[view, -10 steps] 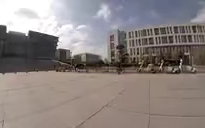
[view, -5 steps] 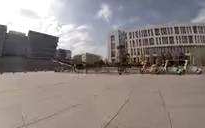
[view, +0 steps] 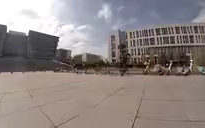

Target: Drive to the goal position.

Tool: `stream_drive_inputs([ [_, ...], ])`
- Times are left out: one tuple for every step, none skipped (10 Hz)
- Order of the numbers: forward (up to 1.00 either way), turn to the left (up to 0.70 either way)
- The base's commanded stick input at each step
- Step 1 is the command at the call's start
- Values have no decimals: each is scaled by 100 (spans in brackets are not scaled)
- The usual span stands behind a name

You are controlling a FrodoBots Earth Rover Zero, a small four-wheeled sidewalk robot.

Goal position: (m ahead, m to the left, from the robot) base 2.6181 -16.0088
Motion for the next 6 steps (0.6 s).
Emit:
stream_drive_inputs([
  [100,-40],
  [100,-40],
  [100,-40],
  [100,-40],
  [100,-40],
  [100,-40],
])
